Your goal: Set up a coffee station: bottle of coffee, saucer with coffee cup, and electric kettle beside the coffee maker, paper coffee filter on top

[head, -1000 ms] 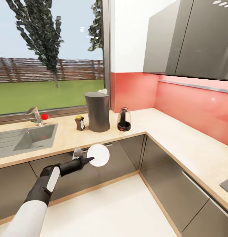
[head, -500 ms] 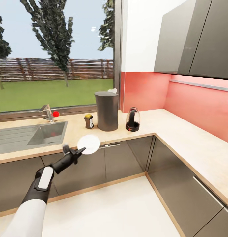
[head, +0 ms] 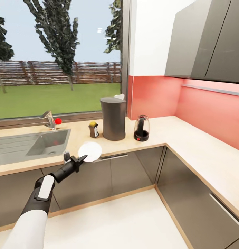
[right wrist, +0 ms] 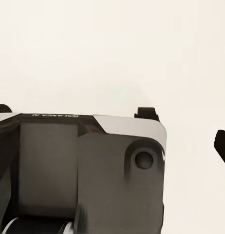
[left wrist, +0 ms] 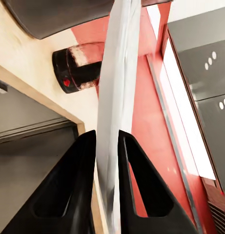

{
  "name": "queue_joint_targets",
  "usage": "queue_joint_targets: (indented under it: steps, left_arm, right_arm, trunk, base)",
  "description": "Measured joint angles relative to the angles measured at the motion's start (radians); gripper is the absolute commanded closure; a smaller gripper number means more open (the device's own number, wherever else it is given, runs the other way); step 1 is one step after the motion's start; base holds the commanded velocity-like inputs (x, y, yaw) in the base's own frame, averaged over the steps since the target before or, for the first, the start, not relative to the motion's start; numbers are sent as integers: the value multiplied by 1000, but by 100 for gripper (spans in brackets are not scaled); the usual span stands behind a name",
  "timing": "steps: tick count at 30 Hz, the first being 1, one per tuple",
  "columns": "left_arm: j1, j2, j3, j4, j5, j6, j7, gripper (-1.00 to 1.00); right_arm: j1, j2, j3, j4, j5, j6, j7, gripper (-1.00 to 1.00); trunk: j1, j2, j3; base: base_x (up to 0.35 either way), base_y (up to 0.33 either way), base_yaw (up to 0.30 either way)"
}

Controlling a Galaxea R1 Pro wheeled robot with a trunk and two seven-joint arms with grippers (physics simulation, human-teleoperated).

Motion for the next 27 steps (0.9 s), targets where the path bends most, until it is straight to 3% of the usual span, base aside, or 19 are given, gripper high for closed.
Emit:
queue_joint_targets:
  steps: [9, 27]
  left_arm:
    - [1, -1, -1, 5, -5, 0, 0, 100]
    - [4, -3, -5, 63, -13, -73, -1, 100]
  right_arm:
    - [0, 0, 0, 0, 0, 0, 0, -100]
    - [0, 0, 0, 0, -1, -1, -1, -100]
  trunk:
    - [0, 0, 0]
    - [0, 0, 0]
  base:
    - [294, -138, 262]
    - [230, -198, 10]
